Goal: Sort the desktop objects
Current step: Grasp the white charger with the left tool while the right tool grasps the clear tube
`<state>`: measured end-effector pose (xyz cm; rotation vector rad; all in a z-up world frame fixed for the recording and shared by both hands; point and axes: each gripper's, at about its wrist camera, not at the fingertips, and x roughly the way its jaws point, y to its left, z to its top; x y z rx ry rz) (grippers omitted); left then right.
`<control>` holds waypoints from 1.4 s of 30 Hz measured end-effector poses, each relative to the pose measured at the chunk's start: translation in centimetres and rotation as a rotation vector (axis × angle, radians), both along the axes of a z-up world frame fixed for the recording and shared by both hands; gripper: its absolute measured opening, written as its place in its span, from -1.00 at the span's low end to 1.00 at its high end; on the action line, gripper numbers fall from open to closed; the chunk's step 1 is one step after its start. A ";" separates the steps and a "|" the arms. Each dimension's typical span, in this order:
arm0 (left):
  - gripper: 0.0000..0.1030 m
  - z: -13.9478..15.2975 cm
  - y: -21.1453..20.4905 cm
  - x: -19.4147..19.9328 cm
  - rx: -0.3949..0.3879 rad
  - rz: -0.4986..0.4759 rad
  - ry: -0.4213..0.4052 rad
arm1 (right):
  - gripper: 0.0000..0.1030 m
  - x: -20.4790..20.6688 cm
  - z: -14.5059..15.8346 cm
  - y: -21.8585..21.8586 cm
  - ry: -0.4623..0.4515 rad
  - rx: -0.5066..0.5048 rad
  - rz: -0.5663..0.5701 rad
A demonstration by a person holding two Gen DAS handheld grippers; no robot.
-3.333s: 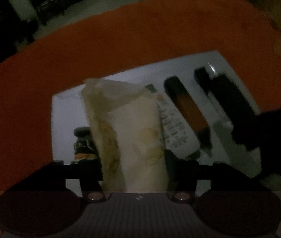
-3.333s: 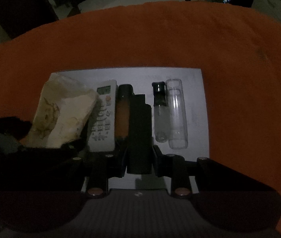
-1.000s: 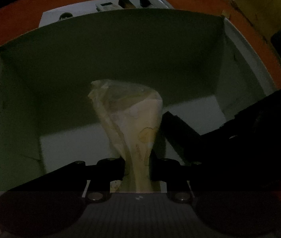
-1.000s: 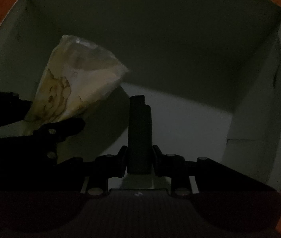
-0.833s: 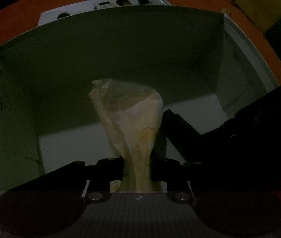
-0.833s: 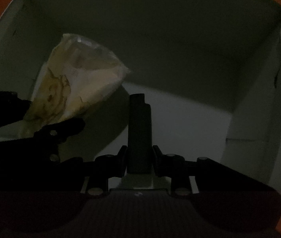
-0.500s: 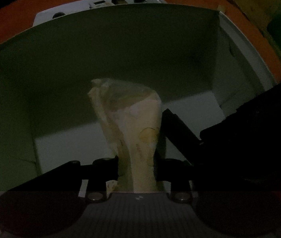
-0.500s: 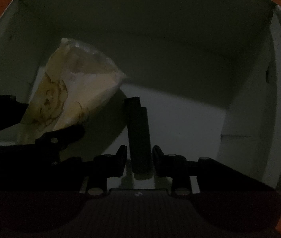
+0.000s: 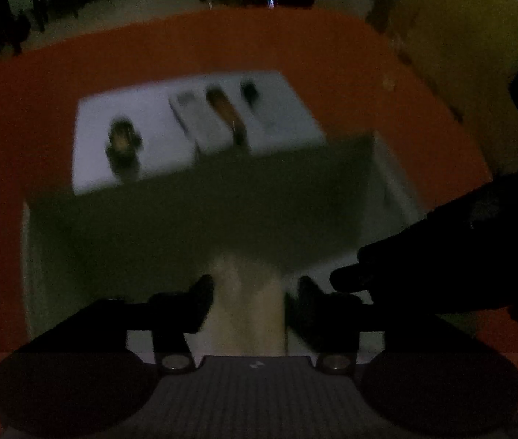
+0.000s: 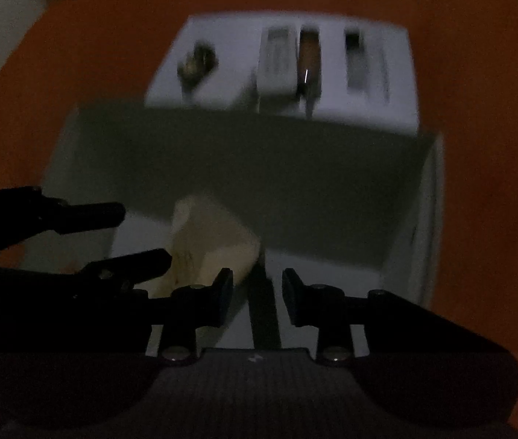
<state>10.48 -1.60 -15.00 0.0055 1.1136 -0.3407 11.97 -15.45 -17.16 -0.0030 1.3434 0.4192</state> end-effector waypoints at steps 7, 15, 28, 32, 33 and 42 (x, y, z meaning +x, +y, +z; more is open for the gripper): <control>-0.01 3.8 0.5 3.2 0.011 0.022 -0.092 | -0.28 2.4 5.7 -0.4 -0.119 0.073 -0.026; -0.01 2.4 1.3 8.2 0.044 0.066 -0.104 | -0.28 8.8 7.3 -2.1 -0.202 0.065 -0.075; -0.01 -0.7 2.4 14.9 0.126 0.043 -0.102 | -0.28 16.1 2.5 -5.5 -0.194 0.055 -0.218; -0.01 -1.6 2.9 16.2 0.114 0.054 -0.097 | -0.28 17.7 1.4 -6.0 -0.215 0.049 -0.222; -0.01 -1.9 3.0 16.5 0.110 0.052 -0.091 | -0.28 18.1 1.1 -6.2 -0.218 0.047 -0.229; -0.01 -4.1 2.3 18.2 0.143 -0.047 -0.028 | -0.28 20.8 -1.8 -6.6 -0.207 -0.023 -0.203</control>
